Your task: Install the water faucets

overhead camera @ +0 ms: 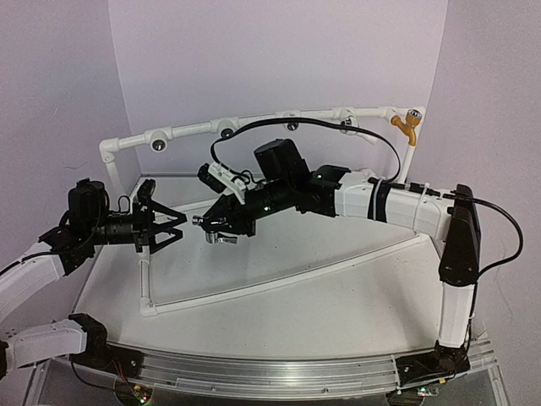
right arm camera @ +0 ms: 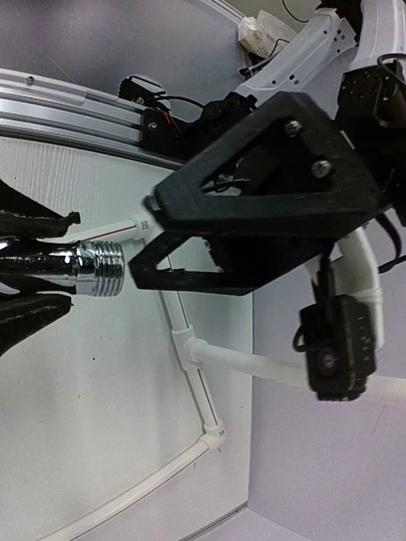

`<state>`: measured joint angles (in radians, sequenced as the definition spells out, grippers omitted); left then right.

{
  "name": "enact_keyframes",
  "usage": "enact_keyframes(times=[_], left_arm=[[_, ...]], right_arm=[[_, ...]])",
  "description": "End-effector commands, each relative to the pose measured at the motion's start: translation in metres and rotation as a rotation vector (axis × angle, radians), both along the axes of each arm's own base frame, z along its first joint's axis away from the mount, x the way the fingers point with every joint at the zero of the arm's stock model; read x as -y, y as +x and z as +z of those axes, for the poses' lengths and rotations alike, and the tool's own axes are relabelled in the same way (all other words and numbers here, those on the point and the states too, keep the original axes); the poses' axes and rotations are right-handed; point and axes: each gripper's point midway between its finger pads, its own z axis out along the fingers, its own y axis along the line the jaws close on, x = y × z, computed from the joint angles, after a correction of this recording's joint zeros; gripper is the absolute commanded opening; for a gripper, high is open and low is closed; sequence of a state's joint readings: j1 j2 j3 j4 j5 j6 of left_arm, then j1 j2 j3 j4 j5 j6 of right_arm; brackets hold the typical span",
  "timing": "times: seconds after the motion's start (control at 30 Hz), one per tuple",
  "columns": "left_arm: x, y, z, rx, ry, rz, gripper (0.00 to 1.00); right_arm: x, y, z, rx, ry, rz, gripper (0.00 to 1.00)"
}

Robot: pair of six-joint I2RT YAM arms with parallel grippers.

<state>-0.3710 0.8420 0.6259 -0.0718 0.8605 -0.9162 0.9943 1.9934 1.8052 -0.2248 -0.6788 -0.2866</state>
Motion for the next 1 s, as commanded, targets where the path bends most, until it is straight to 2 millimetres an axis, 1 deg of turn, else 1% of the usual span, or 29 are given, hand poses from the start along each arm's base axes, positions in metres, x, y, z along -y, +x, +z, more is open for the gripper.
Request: enact_keyframes(times=[0.0,0.13,0.27,0.3,0.33,0.53,0.63,0.73,0.77,0.8,0.83,0.9,0.97], left_arm=[[0.015,0.002,0.021,0.071,-0.026,-0.053,0.70],[0.020,0.005,0.029,0.095,-0.053,-0.070,0.61],[0.023,0.003,0.034,0.112,-0.067,-0.083,0.60],[0.024,0.003,0.034,0.112,-0.068,-0.087,0.59],[0.024,0.003,0.034,0.109,-0.069,-0.088,0.57],[0.030,0.003,0.034,0.103,-0.076,-0.101,0.34],[0.030,0.003,0.038,0.120,-0.086,-0.100,0.27],[0.030,0.003,0.047,0.151,-0.100,-0.099,0.06],[0.029,0.003,0.050,0.160,-0.105,-0.096,0.01],[0.029,0.002,0.052,0.169,-0.110,-0.096,0.01],[0.028,0.001,0.054,0.178,-0.116,-0.095,0.00],[0.027,-0.002,0.059,0.199,-0.131,-0.093,0.00],[0.025,-0.005,0.062,0.213,-0.145,-0.092,0.00]], right_arm=[[-0.015,-0.004,0.038,0.050,0.114,0.036,0.00],[-0.020,-0.005,0.037,0.056,0.118,0.042,0.00],[-0.021,-0.006,0.037,0.057,0.117,0.044,0.00],[-0.021,-0.006,0.037,0.058,0.118,0.046,0.00],[-0.021,-0.006,0.036,0.058,0.117,0.047,0.00],[-0.023,-0.008,0.037,0.069,0.123,0.041,0.00],[-0.024,-0.009,0.033,0.075,0.116,0.037,0.00],[-0.023,-0.007,0.027,0.065,0.103,0.010,0.00],[-0.021,-0.004,0.027,0.065,0.108,-0.013,0.00],[-0.020,-0.001,0.028,0.054,0.117,-0.038,0.03],[-0.017,0.001,0.028,0.042,0.127,-0.061,0.10],[-0.012,0.003,0.028,0.004,0.155,-0.086,0.34],[-0.005,0.006,0.031,-0.036,0.190,-0.105,0.52]])
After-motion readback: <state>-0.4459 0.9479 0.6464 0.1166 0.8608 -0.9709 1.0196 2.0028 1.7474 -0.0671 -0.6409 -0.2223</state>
